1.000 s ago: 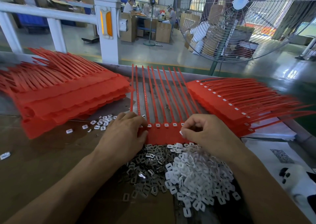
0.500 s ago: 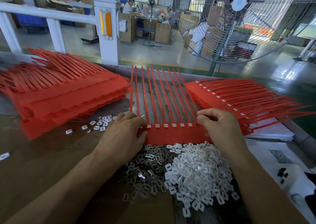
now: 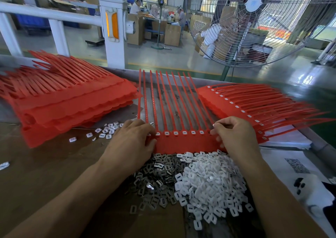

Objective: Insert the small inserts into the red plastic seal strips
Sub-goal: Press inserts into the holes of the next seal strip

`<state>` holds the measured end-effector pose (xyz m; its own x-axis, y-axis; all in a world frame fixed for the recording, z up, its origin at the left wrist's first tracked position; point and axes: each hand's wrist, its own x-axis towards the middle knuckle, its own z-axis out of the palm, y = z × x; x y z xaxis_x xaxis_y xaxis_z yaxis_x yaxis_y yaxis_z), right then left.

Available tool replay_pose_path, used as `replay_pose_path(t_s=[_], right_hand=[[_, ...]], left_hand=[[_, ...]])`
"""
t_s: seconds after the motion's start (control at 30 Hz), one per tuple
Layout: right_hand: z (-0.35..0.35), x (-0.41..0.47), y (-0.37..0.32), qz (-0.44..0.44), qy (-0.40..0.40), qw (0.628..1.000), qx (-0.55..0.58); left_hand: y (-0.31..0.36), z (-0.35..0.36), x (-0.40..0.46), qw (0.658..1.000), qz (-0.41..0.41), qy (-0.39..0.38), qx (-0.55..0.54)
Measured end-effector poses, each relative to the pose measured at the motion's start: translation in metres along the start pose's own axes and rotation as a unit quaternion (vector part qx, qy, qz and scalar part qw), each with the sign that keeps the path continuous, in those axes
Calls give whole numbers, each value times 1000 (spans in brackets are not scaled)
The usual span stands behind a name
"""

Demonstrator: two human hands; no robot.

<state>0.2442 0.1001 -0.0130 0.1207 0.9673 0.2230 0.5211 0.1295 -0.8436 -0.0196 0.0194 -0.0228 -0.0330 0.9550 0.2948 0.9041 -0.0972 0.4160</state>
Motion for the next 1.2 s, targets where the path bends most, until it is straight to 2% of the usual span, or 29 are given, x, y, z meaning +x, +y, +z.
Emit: replay_pose_path(t_s=[0.27, 0.63, 1.2], right_hand=[[3, 6, 5, 21, -8, 997, -67], [6, 7, 5, 38, -26, 997, -62], [10, 6, 1, 14, -12, 988, -156]], left_hand=[[0, 0, 0, 1000, -1, -1, 2], [0, 0, 0, 1000, 1, -1, 3], [1, -2, -1, 1000, -2, -4, -2]])
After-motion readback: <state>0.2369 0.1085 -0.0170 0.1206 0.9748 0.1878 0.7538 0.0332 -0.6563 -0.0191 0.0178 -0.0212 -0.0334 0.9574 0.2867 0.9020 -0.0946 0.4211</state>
